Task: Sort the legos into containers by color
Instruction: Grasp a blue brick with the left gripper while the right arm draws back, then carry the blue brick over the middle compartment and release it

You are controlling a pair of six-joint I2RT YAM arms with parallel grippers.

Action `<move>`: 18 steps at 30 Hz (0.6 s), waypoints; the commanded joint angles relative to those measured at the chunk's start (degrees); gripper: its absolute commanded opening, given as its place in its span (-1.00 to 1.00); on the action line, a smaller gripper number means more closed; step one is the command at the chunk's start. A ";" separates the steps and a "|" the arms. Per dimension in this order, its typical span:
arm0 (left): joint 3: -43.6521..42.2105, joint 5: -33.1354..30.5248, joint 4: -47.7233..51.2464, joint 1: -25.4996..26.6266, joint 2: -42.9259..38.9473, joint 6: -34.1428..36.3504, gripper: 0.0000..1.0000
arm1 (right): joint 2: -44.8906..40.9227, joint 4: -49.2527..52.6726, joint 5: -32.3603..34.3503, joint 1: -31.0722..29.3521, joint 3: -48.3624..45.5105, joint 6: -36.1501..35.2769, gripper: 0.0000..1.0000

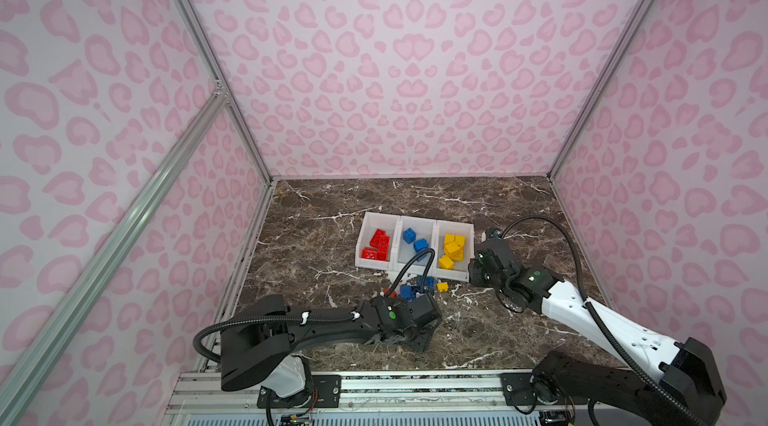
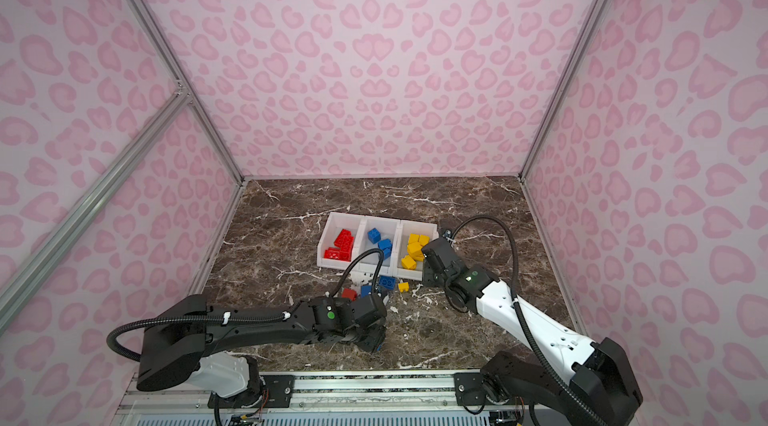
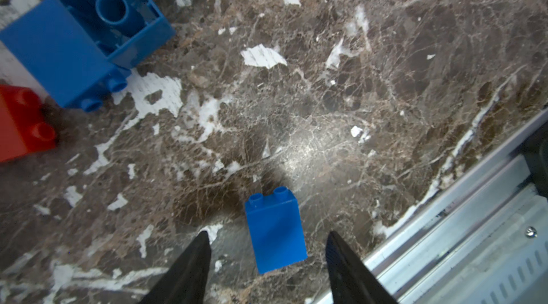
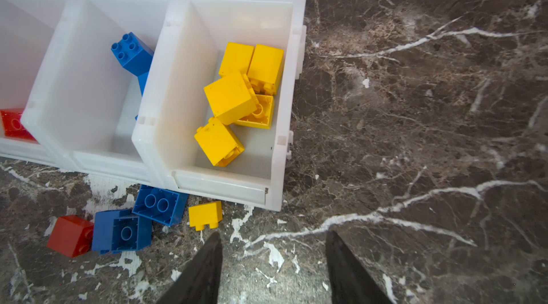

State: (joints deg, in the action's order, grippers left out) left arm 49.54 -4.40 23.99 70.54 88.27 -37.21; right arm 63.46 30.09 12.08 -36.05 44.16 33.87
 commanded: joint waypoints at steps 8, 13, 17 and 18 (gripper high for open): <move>3.83 0.40 4.11 1.33 6.28 1.04 0.20 | -2.99 -0.01 0.84 1.67 -2.41 -0.29 0.13; 4.60 0.46 4.39 1.48 8.13 1.60 -0.10 | -3.14 -0.09 0.76 1.78 -2.41 -0.30 0.13; 4.71 -0.07 4.47 1.44 8.50 1.79 -0.25 | -3.25 -0.11 0.76 1.85 -2.45 -0.29 0.12; 4.84 -0.39 4.59 1.47 8.42 1.90 -0.35 | -3.33 -0.11 0.75 1.87 -2.57 -0.21 0.12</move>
State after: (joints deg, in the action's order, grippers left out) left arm 53.78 -4.34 27.40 72.01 96.42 -35.92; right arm 60.31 29.93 12.36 -34.13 41.98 33.82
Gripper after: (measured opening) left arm 0.360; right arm 0.560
